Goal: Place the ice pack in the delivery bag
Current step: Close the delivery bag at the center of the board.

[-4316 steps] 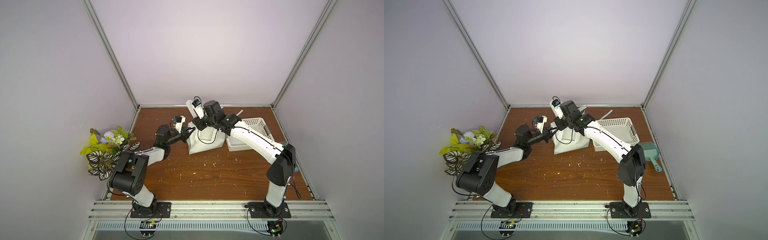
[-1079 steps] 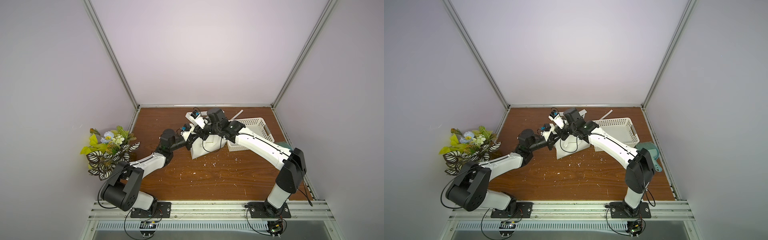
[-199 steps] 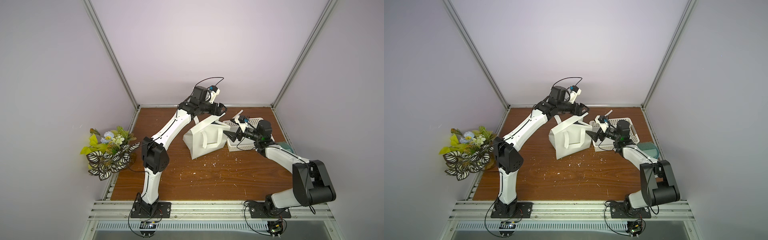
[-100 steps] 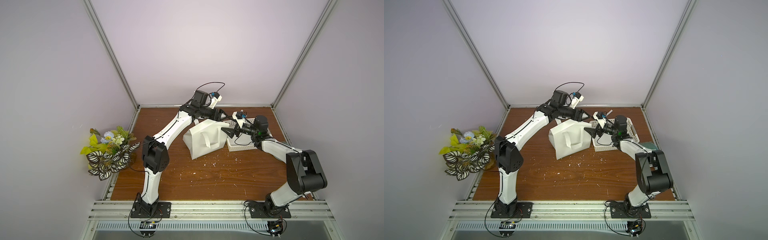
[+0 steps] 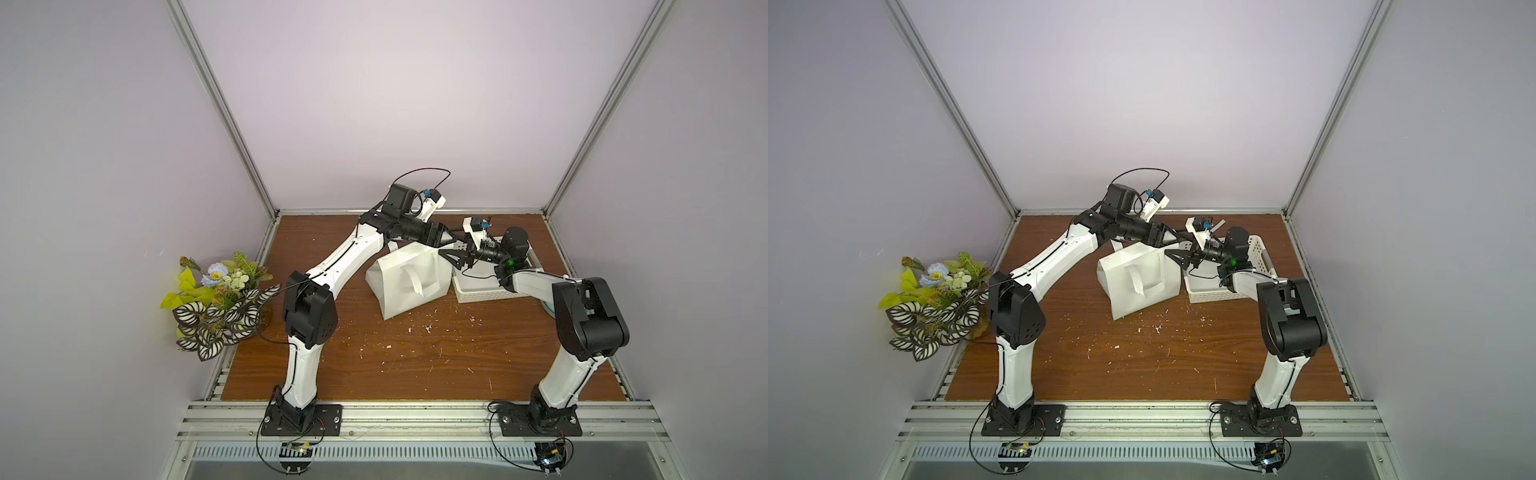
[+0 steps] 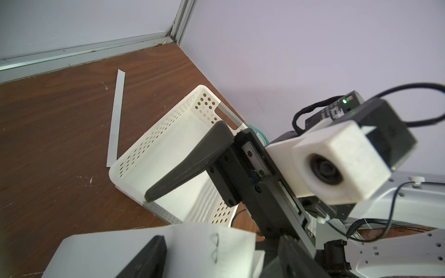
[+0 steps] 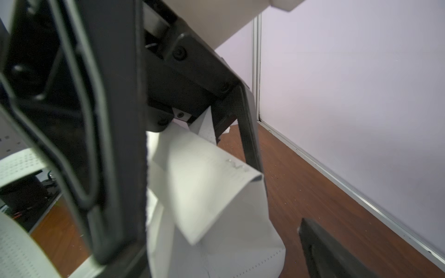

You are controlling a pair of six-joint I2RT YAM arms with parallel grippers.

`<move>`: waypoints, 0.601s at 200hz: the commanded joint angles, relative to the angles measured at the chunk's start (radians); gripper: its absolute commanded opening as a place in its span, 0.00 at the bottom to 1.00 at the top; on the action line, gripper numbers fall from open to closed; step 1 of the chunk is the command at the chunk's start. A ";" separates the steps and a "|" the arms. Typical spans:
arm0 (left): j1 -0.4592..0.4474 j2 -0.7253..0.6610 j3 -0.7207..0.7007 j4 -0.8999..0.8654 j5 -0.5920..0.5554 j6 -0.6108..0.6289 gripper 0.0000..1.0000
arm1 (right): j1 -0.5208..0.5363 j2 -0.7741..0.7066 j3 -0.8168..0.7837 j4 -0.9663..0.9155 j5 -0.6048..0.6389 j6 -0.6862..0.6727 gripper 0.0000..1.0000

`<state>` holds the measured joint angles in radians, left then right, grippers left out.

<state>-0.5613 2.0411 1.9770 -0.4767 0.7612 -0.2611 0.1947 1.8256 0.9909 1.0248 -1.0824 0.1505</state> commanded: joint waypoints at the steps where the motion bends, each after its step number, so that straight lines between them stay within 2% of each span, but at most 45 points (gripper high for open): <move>1: -0.009 -0.039 -0.009 -0.030 0.020 0.024 0.74 | 0.002 0.020 0.037 0.231 -0.076 0.184 0.85; 16: -0.009 -0.039 -0.011 -0.037 0.014 0.026 0.74 | 0.008 0.049 0.046 0.298 -0.103 0.251 0.83; 43: -0.009 -0.036 -0.011 -0.037 0.015 0.026 0.73 | 0.022 0.087 0.061 0.336 -0.119 0.290 0.78; 51: -0.010 -0.033 -0.010 -0.036 0.012 0.023 0.73 | 0.027 0.094 0.062 0.361 -0.122 0.307 0.74; 77: -0.009 -0.028 -0.006 -0.036 0.015 0.019 0.73 | 0.037 0.106 0.068 0.376 -0.127 0.325 0.74; 120: -0.011 -0.032 -0.003 -0.037 0.016 0.014 0.73 | 0.043 0.124 0.087 0.352 -0.129 0.319 0.59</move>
<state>-0.5621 2.0361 1.9755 -0.4969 0.7635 -0.2550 0.2218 1.9408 1.0389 1.3216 -1.1774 0.4427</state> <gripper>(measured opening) 0.726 0.611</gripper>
